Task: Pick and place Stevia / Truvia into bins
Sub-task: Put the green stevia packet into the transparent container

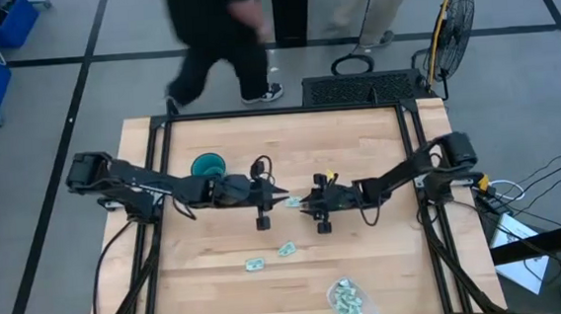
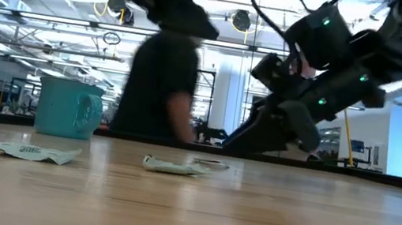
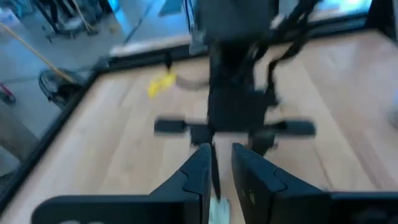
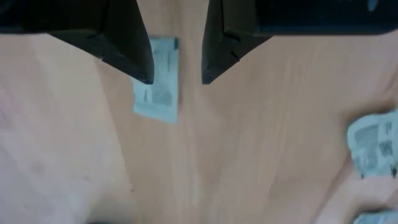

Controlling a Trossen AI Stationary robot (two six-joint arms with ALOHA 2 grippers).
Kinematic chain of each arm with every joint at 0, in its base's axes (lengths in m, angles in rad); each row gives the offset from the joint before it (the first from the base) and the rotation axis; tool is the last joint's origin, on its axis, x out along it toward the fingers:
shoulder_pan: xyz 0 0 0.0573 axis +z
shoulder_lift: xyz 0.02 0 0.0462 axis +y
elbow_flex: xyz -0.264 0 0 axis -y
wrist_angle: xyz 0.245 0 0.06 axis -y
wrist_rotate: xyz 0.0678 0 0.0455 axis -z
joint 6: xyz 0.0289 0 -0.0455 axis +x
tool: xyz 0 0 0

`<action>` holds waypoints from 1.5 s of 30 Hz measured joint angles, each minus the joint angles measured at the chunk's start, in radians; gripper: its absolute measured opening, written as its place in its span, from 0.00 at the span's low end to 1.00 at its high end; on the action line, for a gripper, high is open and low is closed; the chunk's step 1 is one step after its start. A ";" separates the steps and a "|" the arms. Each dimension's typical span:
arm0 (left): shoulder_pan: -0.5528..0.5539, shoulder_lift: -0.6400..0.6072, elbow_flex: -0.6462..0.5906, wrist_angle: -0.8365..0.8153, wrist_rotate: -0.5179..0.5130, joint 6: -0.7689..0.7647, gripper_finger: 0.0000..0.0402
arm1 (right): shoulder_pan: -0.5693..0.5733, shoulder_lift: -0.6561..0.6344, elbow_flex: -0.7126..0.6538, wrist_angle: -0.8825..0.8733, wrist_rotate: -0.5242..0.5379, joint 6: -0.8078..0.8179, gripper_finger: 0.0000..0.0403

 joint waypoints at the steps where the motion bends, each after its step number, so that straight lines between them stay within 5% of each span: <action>1: 0.003 -0.007 0.001 0.006 0.000 0.008 0.18 | -0.017 0.009 0.000 0.020 -0.022 0.000 0.32; 14: 0.027 -0.029 0.000 -0.104 -0.001 0.042 0.18 | -0.122 0.117 0.002 0.106 -0.164 0.099 0.51; 20: 0.027 -0.029 0.000 -0.102 -0.004 0.061 0.18 | -0.133 0.186 0.005 0.138 -0.161 0.120 0.52; 39: 0.028 -0.029 0.000 -0.127 -0.003 0.058 0.18 | -0.106 0.077 -0.002 0.091 -0.170 0.133 0.07; 45: 0.028 -0.029 0.000 -0.127 -0.003 0.054 0.18 | -0.053 -0.027 -0.002 0.072 -0.168 0.105 0.03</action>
